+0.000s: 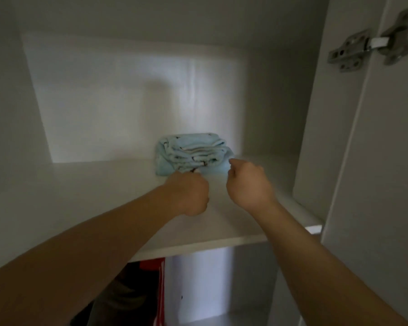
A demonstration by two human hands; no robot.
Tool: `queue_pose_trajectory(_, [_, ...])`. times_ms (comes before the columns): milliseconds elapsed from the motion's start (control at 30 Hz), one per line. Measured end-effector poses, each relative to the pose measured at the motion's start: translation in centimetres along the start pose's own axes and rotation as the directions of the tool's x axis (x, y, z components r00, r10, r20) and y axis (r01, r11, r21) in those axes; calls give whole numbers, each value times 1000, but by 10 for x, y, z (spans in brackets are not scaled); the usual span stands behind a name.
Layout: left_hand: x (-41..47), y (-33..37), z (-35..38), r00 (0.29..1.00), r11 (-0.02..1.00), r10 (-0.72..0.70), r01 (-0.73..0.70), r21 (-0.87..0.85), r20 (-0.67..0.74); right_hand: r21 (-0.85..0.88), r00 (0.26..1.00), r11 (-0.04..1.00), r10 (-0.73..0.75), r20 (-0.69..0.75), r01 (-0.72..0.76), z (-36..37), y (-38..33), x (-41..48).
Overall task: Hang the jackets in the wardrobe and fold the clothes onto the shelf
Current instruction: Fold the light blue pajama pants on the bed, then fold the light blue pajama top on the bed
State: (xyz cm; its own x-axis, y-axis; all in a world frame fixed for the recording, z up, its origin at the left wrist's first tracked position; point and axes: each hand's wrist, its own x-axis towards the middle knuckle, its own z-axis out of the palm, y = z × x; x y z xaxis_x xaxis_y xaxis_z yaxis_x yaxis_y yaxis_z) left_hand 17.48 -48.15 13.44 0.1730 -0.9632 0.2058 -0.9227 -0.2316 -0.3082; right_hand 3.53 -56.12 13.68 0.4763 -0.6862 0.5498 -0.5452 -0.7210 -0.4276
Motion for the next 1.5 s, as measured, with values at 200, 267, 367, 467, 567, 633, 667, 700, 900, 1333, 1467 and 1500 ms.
queue_pose_trajectory(200, [-51, 52, -2, 919, 863, -7, -194, -466, -395, 38, 990, 993, 113, -90, -110, -35, 15, -104])
queue_pose_trajectory(267, [-74, 80, 5, 847, 687, 26, -401, -606, -531, 54, 971, 978, 208, -115, -203, -47, 18, -146])
queue_pose_trajectory(367, [-114, 122, 23, 837, 417, 101, -526, -741, -537, 69, 903, 929, 371, -218, -365, -60, 17, -222])
queue_pose_trajectory(467, [-153, 164, 47, 842, 235, 256, -530, -814, -474, 39, 801, 826, 556, -223, -562, -65, 9, -302])
queue_pose_trajectory(567, [-194, 214, 57, 815, 70, 425, -464, -883, -394, -16, 670, 683, 712, -208, -731, -79, -5, -377])
queue_pose_trajectory(633, [-225, 246, 55, 749, -15, 549, -436, -900, -372, -28, 571, 586, 778, -261, -810, -91, -18, -423])
queue_pose_trajectory(667, [-240, 261, 52, 698, -49, 612, -436, -899, -372, -30, 523, 540, 799, -297, -841, -99, -24, -446])
queue_pose_trajectory(700, [-253, 275, 48, 640, -77, 668, -449, -890, -381, -22, 469, 491, 817, -334, -871, -107, -30, -469])
queue_pose_trajectory(900, [-331, 355, 18, 358, -238, 842, -424, -874, -403, 121, 89, 176, 849, -521, -977, -150, -72, -601])
queue_pose_trajectory(1333, [-610, 558, -73, -106, -378, 925, -318, -869, -364, 341, -339, -132, 661, -670, -931, -283, -146, -889])
queue_pose_trajectory(1467, [-687, 619, -91, -196, -354, 933, -338, -872, -302, 380, -405, -186, 640, -653, -906, -323, -157, -971])
queue_pose_trajectory(1500, [-705, 634, -96, -214, -352, 932, -339, -872, -293, 396, -429, -204, 633, -645, -895, -333, -158, -991])
